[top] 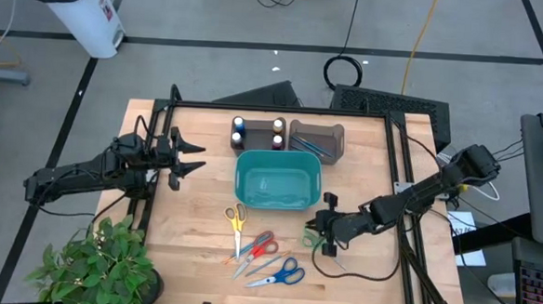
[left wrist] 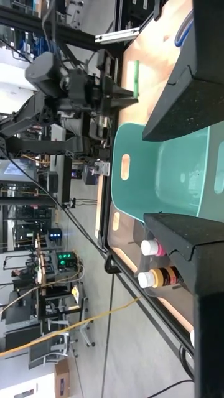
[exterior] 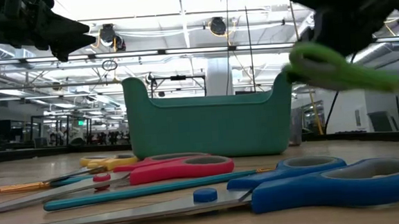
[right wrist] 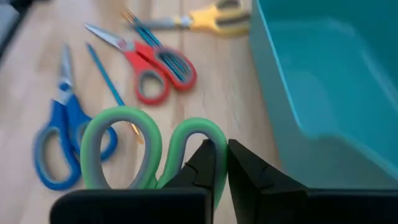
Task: Pick & Place Paint Supplies
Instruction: Put the green scissors into the green bin
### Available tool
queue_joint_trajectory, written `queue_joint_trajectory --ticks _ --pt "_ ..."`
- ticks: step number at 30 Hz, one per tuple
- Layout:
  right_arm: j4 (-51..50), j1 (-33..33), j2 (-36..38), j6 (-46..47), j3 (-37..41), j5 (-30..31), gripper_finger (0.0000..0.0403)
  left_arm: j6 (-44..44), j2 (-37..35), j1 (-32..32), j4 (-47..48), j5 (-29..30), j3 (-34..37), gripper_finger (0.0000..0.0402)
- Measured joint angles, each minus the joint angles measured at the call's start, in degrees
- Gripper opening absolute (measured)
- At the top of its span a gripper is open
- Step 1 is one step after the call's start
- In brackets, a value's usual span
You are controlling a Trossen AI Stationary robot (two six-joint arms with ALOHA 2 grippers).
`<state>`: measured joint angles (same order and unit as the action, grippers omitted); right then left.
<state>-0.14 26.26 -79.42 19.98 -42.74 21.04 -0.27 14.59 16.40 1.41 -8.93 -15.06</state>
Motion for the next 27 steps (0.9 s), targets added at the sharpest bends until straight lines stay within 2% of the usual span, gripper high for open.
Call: queue_joint_trajectory --ticks 12,27 --pt "10.50 -2.59 2.27 -13.38 -0.04 -0.62 0.0009 0.00 0.00 0.00 -0.01 0.00 0.01 0.0207" --pt "26.46 -14.46 2.27 -21.95 -0.07 -20.22 0.0009 0.00 0.02 0.00 0.02 0.00 0.01 0.0207"
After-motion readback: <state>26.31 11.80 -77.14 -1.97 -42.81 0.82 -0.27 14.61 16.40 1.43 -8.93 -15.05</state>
